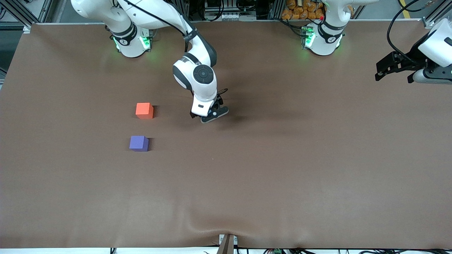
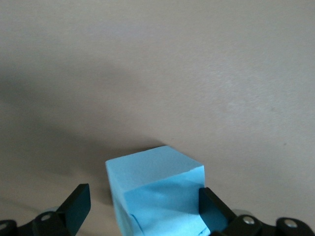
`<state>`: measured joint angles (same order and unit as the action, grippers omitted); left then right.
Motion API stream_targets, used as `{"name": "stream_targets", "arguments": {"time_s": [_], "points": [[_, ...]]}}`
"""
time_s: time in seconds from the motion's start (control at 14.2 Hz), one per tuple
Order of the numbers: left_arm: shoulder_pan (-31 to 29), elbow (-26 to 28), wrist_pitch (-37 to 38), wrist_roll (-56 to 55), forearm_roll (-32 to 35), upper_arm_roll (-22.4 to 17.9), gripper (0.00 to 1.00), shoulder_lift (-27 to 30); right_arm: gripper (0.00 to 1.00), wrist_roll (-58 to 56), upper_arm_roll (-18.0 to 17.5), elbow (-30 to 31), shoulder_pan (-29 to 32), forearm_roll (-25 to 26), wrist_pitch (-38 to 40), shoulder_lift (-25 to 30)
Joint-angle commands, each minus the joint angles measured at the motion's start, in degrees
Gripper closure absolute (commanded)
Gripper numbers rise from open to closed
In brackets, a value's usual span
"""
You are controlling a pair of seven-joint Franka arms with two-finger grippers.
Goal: Place blue block between orange and purple blocks
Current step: 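Carry the cube with the right gripper between the orange and purple cubes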
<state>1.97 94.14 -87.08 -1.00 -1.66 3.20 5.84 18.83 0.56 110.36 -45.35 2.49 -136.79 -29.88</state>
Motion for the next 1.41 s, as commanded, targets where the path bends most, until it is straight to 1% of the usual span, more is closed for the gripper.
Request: {"name": "stream_targets", "arguments": {"time_s": [0.0,0.28,0.42,0.49,0.56,0.63,0.77,0.91,1.12,1.27,1.34], "points": [[-0.1,-0.4,0.8,1.3,0.1,0.3,0.00,0.0,0.00,0.2,-0.7,-0.1,1.8,3.0,-0.9,-0.9],[-0.2,-0.8,0.8,1.7,1.0,0.3,0.00,0.0,0.00,0.1,-0.7,-0.1,2.7,4.5,-1.3,-1.4],[-0.7,-0.9,0.8,2.1,1.7,0.3,0.00,0.0,0.33,-1.1,-0.7,-0.3,3.2,4.6,-1.0,-1.3],[-0.7,-1.0,0.6,2.1,1.7,0.2,0.00,0.0,0.66,-2.0,-0.7,-0.6,3.8,4.5,-0.6,-1.2],[-0.6,-1.0,0.4,2.1,1.7,0.3,0.00,0.0,0.72,-2.5,-0.7,-1.2,4.0,4.5,-0.5,-1.0],[-0.5,-1.0,0.3,2.1,1.7,0.2,0.00,0.0,0.77,-2.7,-0.7,-1.6,4.5,4.5,0.4,-0.6],[-0.6,-0.9,0.3,2.0,1.8,0.2,0.00,0.0,0.77,-2.7,-0.8,-3.8,5.5,4.1,5.6,0.3],[-0.7,-0.9,0.4,2.0,1.8,0.2,0.00,0.0,0.80,-3.8,-1.0,-4.5,8.6,3.8,9.2,2.9],[-0.7,-0.9,0.4,2.0,1.8,0.2,0.00,0.0,0.80,-8.0,-1.3,-4.8,14.2,3.5,13.7,6.0],[-0.7,-0.9,0.4,1.9,2.1,0.2,0.00,0.0,0.80,-9.9,-0.7,-4.6,15.7,3.6,18.8,7.6],[-0.5,-0.9,0.3,1.9,3.2,0.3,0.00,-0.3,0.80,-10.8,-0.7,-4.6,17.8,3.7,21.1,8.4]]}}
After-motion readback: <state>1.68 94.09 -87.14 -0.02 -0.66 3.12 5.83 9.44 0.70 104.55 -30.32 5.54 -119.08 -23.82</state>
